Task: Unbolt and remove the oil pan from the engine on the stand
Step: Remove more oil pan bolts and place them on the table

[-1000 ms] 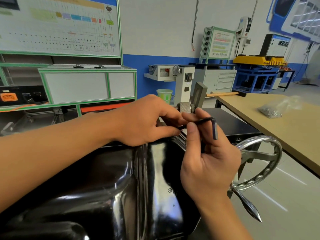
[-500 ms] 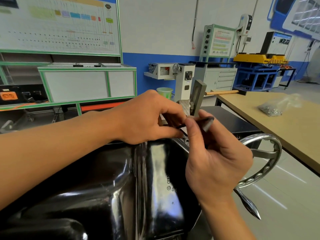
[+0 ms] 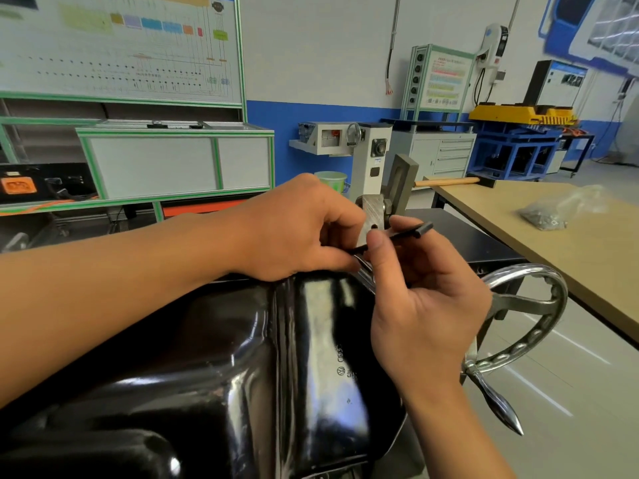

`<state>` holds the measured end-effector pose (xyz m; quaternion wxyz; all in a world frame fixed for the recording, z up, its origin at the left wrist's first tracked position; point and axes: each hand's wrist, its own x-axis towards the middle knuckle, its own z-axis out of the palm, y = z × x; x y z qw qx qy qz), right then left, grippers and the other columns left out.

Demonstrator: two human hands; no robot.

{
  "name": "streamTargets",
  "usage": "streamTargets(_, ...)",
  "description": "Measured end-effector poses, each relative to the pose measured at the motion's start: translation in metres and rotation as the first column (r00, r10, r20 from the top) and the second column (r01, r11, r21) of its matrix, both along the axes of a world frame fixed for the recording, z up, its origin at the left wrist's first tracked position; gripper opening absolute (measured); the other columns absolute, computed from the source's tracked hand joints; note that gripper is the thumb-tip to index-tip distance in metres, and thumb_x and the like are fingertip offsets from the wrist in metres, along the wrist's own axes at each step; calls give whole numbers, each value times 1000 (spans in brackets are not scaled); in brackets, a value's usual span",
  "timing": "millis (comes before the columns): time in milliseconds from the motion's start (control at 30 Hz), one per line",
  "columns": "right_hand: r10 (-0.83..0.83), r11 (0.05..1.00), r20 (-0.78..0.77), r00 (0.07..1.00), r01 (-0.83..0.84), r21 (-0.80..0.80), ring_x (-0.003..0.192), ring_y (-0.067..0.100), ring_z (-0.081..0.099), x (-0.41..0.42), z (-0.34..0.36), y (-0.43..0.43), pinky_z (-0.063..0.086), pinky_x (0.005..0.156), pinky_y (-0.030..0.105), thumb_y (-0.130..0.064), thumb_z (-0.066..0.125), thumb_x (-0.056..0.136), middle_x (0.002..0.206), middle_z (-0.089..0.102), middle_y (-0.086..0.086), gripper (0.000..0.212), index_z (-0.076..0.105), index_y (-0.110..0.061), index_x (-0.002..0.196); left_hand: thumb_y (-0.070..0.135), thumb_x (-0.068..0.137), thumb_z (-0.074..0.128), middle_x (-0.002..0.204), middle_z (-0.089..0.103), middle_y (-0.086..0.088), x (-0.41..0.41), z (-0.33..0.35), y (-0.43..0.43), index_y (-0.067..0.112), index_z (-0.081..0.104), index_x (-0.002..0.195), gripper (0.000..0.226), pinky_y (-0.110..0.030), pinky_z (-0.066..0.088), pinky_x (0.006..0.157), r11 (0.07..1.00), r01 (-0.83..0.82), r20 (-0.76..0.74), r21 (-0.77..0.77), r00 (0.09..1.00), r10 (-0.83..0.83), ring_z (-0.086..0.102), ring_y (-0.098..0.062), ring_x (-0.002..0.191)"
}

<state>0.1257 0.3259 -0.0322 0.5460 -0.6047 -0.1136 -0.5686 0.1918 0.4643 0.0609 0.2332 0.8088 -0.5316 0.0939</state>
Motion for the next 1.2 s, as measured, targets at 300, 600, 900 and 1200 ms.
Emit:
streamTargets(300,272,908,-153,950,-201,367,62,9,68,10,-5,-4,54,60,18,-7,65,95,68,70,-4,11,66,-16,90,13,75,86,81,69,5,1,-1,-3,21,74,96,25,-1,39,55,989,-94,-116,117,987,108,57,14,57)
streamTargets(600,356,773,-119,927,-221,594,52,13,61,6,-5,-22,49,49,20,-2,60,97,66,68,1,19,65,-14,82,14,78,83,87,66,10,-4,2,-3,26,74,103,29,-13,51,66,956,-206,-25,208,976,216,65,-4,77)
streamTargets(900,346,813,-155,925,-214,541,54,15,62,-1,-6,-26,50,50,19,-2,61,96,68,68,3,19,65,-14,82,17,73,86,71,67,19,-7,3,5,30,75,95,27,-10,49,62,917,-359,46,172,933,356,60,13,68)
streamTargets(1200,330,839,-164,930,-209,502,53,14,60,-2,-7,-20,50,51,19,0,61,96,67,67,1,20,65,-13,82,17,75,82,71,69,13,-13,9,6,26,73,88,18,-16,49,62,852,-456,154,258,890,430,59,10,67)
